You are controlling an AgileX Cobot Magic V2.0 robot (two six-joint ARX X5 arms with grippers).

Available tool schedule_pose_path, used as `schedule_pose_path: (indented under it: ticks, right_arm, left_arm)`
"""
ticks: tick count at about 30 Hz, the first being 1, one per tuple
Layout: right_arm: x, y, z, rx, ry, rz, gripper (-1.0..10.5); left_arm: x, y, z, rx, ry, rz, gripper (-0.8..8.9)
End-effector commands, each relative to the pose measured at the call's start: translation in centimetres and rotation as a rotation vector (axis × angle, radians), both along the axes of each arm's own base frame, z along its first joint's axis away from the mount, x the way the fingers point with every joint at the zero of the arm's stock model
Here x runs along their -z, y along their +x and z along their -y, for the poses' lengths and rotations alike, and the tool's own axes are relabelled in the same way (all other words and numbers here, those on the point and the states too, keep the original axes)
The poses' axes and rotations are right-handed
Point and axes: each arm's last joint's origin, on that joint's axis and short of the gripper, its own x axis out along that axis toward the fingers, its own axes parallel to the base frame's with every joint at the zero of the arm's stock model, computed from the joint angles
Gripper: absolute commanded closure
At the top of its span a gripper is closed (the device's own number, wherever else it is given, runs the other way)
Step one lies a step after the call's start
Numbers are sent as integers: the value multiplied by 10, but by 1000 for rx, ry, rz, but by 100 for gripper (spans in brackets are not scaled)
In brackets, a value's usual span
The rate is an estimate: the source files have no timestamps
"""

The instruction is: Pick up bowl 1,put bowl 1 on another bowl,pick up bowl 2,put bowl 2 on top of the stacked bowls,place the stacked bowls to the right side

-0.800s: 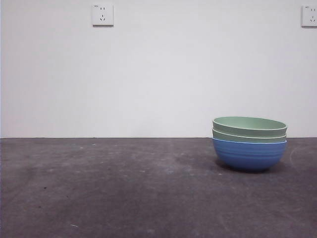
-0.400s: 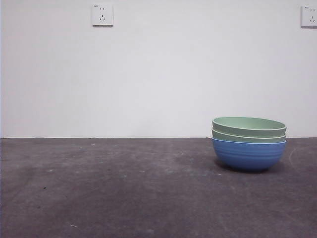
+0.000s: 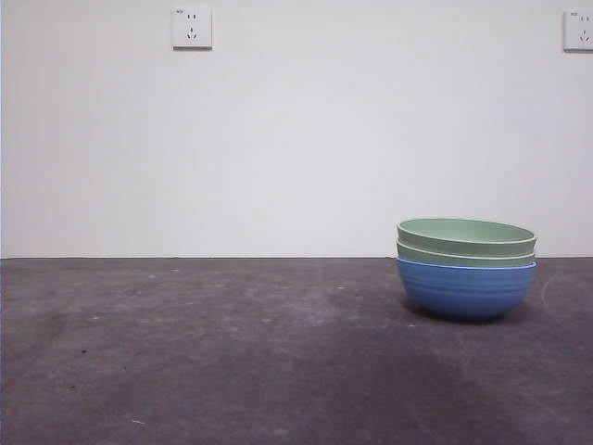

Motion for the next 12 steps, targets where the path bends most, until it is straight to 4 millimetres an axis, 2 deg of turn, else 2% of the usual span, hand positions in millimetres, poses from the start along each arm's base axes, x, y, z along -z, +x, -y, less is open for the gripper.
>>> schedule_pose_path:
  ticks: [1,5,12]
  right_arm:
    - [35,3,0,7,13,36,944]
    - [69,6,1,40,33,55,944]
    - [105,8,2,91,60,28,944]
  left_arm:
    - [4,1,0,-7,-10,-8,817]
    - [4,1,0,-7,-10,-8,817]
    - [4,1,0,-7,-10,-8,817]
